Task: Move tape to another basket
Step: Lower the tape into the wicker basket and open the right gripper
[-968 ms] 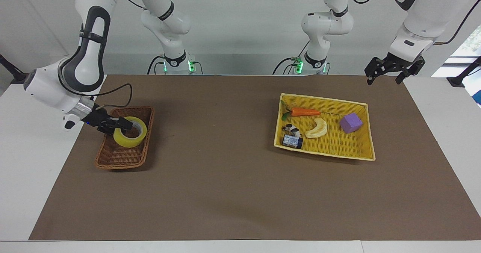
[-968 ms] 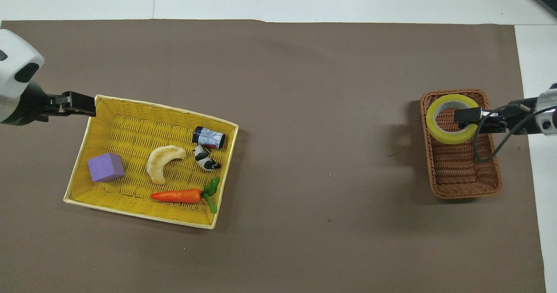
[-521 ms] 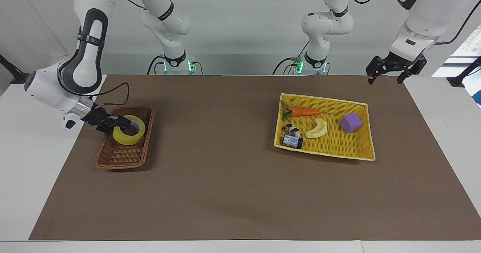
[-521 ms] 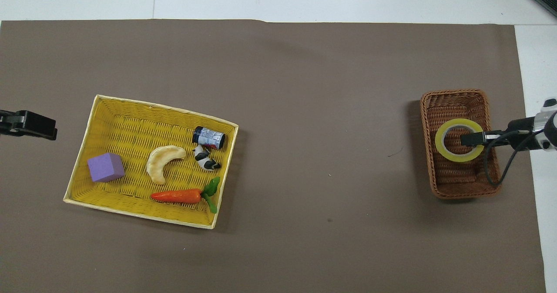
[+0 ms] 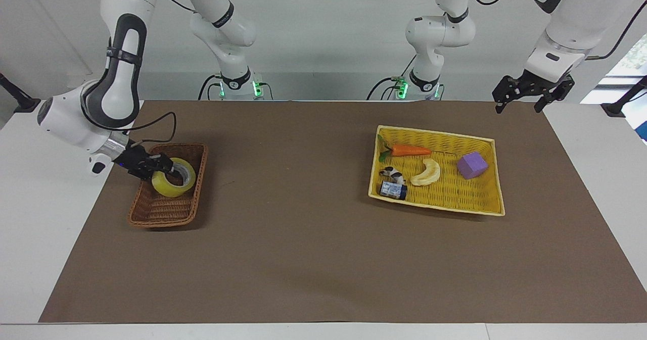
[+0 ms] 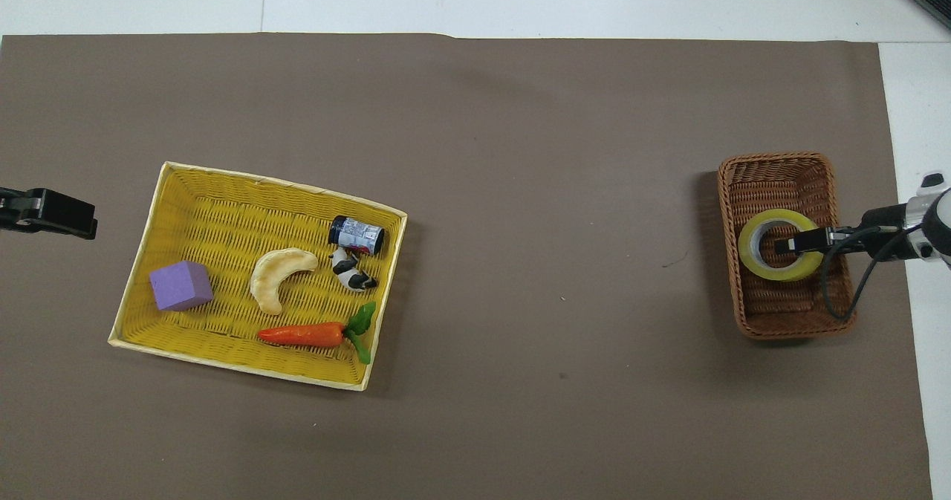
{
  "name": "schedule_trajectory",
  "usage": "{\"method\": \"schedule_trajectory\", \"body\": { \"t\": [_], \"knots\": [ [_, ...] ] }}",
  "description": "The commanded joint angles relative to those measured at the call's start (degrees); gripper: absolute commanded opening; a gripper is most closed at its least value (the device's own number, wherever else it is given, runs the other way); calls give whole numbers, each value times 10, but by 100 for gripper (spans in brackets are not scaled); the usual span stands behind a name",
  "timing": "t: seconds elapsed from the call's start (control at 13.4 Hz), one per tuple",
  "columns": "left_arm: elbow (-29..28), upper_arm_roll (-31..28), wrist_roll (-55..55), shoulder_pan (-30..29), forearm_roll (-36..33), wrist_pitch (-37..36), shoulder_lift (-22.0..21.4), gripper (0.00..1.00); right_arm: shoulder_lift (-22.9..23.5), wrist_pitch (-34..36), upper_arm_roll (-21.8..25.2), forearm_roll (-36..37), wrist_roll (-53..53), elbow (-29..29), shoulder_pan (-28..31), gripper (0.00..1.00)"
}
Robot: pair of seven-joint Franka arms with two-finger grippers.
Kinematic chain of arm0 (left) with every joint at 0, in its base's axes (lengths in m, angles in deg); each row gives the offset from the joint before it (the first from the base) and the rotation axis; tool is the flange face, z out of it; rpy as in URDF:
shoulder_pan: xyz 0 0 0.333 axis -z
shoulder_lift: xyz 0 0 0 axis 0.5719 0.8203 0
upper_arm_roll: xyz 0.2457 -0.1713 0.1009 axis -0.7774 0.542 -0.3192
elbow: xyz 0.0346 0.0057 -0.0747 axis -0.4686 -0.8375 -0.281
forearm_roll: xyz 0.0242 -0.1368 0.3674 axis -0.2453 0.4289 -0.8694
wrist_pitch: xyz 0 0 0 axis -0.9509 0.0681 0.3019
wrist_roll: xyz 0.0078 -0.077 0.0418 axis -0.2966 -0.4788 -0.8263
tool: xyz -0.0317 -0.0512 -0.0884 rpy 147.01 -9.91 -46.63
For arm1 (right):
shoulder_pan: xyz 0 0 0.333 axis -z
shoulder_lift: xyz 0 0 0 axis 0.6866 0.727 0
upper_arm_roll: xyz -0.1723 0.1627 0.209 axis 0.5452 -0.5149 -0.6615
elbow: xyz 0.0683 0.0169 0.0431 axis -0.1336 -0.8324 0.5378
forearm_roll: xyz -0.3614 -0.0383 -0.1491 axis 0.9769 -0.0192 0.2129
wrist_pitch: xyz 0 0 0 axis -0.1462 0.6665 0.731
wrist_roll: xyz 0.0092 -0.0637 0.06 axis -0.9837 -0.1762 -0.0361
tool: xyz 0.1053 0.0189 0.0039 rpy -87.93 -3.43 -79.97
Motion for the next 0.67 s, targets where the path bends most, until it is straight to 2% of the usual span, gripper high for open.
{"method": "schedule_trajectory", "body": {
  "t": [0.0,0.3,0.52,0.6],
  "knots": [
    [8,5,8,-7,-5,-10,3,100,2,-8,-6,1,8,6,7,100],
    [8,5,8,-7,-6,-10,3,100,1,-8,-6,17,1,58,-11,100],
    [8,5,8,-7,-5,-10,3,100,-3,-39,-7,143,-54,93,-59,100],
    [8,5,8,-7,-6,-10,3,100,-4,-44,-8,164,-88,106,-73,100]
  ]
}}
